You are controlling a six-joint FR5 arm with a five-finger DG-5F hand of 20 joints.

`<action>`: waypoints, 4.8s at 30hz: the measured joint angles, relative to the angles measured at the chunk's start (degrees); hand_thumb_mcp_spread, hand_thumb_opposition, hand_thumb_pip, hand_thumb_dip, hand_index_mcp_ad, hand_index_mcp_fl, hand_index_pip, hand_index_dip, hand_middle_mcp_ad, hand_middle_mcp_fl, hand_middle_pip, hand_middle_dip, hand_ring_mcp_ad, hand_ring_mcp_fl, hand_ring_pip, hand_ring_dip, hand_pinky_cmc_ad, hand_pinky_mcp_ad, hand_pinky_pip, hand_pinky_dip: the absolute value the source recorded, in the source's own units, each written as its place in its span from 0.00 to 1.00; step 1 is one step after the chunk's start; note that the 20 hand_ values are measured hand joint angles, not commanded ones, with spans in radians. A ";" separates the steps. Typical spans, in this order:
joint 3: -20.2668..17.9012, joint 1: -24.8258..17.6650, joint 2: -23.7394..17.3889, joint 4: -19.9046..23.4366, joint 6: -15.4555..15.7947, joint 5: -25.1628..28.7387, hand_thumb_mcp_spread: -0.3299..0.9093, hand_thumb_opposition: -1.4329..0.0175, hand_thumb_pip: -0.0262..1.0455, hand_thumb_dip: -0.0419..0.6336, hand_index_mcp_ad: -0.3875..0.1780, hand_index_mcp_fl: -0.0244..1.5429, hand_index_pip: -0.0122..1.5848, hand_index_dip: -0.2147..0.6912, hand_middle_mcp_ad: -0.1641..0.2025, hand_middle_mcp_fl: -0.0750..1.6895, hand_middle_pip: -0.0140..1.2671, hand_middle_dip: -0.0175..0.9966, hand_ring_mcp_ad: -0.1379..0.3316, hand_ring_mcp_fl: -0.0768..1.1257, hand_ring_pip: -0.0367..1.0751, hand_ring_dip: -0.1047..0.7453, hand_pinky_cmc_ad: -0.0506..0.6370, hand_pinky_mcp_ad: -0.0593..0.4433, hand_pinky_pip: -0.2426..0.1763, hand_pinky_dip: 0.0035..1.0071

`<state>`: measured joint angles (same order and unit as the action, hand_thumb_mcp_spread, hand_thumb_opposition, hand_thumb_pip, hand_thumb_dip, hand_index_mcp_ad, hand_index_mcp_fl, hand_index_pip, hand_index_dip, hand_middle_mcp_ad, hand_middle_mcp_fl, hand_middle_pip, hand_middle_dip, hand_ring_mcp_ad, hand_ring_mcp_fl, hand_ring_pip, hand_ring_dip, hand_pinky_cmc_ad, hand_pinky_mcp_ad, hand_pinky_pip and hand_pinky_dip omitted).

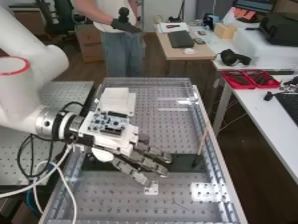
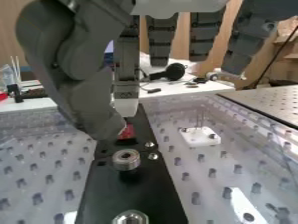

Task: Grab the bearing and place it in the white container

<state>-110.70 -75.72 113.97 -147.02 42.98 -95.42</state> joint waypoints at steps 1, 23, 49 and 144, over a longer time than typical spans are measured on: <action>-0.13 -0.01 0.05 0.18 -0.17 0.06 0.55 0.35 0.74 0.58 0.56 0.02 0.97 0.46 0.57 0.04 0.12 0.17 0.67 0.06 0.12 0.21 0.62 0.74 0.36 0.25; -2.70 -0.66 1.45 4.39 -3.08 2.11 0.55 0.38 0.71 0.55 0.56 0.02 0.97 0.46 0.57 0.05 0.12 0.17 0.67 0.06 0.12 0.21 0.62 0.74 0.36 0.25; -2.87 -0.64 1.61 5.02 -3.46 2.77 0.55 0.39 0.71 0.55 0.56 0.02 0.94 0.42 0.57 0.04 0.11 0.17 0.67 0.06 0.11 0.20 0.62 0.74 0.36 0.27; -5.70 -0.86 4.05 13.42 -2.25 4.57 0.55 0.39 0.71 0.53 0.56 0.03 0.97 0.35 0.57 0.04 0.12 0.18 0.64 0.06 0.12 0.21 0.62 0.72 0.36 0.30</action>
<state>-116.40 -76.58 118.02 -133.60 40.73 -90.85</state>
